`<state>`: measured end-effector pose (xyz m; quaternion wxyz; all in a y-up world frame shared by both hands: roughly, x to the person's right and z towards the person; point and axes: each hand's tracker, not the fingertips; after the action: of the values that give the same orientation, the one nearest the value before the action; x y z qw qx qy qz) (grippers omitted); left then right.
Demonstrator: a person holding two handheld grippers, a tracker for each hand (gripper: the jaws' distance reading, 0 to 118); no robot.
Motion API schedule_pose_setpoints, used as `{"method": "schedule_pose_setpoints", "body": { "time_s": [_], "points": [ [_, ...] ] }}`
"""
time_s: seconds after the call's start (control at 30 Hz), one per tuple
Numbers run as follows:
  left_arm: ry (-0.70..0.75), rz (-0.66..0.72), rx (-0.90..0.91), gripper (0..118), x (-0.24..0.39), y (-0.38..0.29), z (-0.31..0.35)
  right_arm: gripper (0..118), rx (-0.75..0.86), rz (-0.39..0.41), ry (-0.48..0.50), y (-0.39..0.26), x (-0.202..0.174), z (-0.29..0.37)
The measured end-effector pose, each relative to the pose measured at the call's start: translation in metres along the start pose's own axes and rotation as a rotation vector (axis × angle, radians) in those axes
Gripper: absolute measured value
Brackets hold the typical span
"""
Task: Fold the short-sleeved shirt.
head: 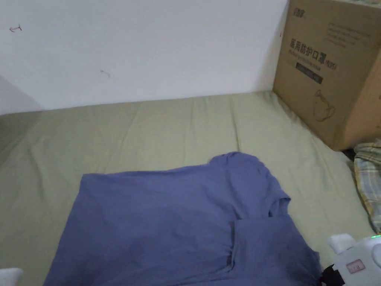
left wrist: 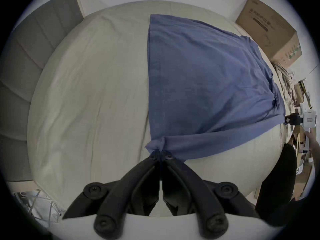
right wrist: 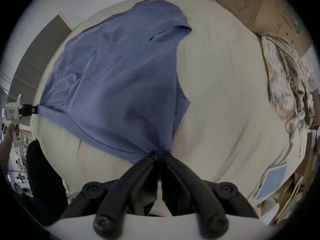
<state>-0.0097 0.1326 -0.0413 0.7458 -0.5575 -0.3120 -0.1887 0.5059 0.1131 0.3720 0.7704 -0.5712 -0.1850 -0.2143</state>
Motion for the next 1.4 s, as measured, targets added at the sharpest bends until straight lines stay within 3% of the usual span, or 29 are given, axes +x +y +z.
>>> {"method": "schedule_pose_setpoints", "body": {
  "time_s": [0.27,0.33,0.37,0.4,0.43,0.5,0.57,0.63,0.73,0.77,0.8,0.83,0.87,0.9,0.97,1.1,1.13,1.2,1.23,1.27,1.3,1.4],
  "points": [
    [-0.005,0.041,0.021,1,0.008,-0.011,0.009,5,0.001,-0.007,-0.055,-0.001,-0.01,-0.003],
    [-0.022,0.049,0.043,3,0.006,-0.012,0.017,33,0.036,-0.022,-0.117,-0.002,-0.009,0.004],
    [-0.021,0.052,0.074,14,0.008,-0.014,0.025,59,0.072,-0.031,-0.133,-0.005,-0.01,0.013],
    [-0.014,0.056,0.109,46,0.011,-0.016,0.036,90,0.117,-0.047,-0.135,-0.007,-0.013,0.024],
    [-0.015,0.058,0.155,73,0.012,-0.017,0.047,93,0.177,-0.053,-0.108,-0.008,-0.017,0.039],
    [-0.037,0.059,0.325,108,0.022,-0.027,0.076,93,0.286,-0.042,-0.084,-0.013,-0.032,0.068],
    [-0.059,0.07,0.432,110,0.031,-0.035,0.096,93,0.411,-0.029,-0.105,-0.019,-0.049,0.093],
    [-0.047,0.06,0.456,110,0.045,-0.04,0.109,93,0.535,-0.077,-0.139,-0.026,-0.067,0.114],
    [0.079,0.05,0.52,110,0.061,-0.044,0.121,93,0.615,-0.163,-0.075,-0.027,-0.082,0.13],
    [0.081,0.055,0.515,106,0.068,-0.047,0.126,93,0.628,-0.187,-0.045,-0.028,-0.085,0.132],
    [0.062,0.063,0.51,87,0.068,-0.049,0.131,91,0.648,-0.2,0.002,-0.03,-0.088,0.134],
    [0.053,0.08,0.519,57,0.069,-0.049,0.13,80,0.658,-0.199,0.036,-0.031,-0.09,0.137],
    [0.05,0.094,0.523,18,0.069,-0.049,0.131,52,0.674,-0.19,0.052,-0.031,-0.097,0.14],
    [0.06,0.106,0.517,0,0.068,-0.049,0.13,5,0.685,-0.179,0.04,-0.031,-0.1,0.142],
    [0.079,0.113,0.472,0,0.061,-0.048,0.129,0,0.698,-0.167,-0.009,-0.031,-0.104,0.145],
    [0.088,0.117,0.227,0,0.039,-0.037,0.101,0,0.693,-0.166,0.006,-0.033,-0.103,0.146],
    [0.081,0.119,0.174,9,0.033,-0.035,0.088,0,0.688,-0.172,0.009,-0.031,-0.1,0.144],
    [0.051,0.14,0.138,39,0.023,-0.033,0.065,0,0.653,-0.189,0.018,-0.031,-0.097,0.137],
    [0.047,0.145,0.124,39,0.022,-0.034,0.05,0,0.63,-0.2,0.023,-0.031,-0.095,0.131],
    [0.039,0.131,0.12,81,0.021,-0.033,0.041,0,0.61,-0.209,0.029,-0.032,-0.093,0.126],
    [0.036,0.112,0.127,106,0.024,-0.033,0.034,0,0.595,-0.217,0.028,-0.033,-0.093,0.121],
    [0.086,-0.008,0.102,104,0.034,-0.03,0.011,0,0.559,-0.231,0.018,-0.039,-0.088,0.107]
  ]
}}
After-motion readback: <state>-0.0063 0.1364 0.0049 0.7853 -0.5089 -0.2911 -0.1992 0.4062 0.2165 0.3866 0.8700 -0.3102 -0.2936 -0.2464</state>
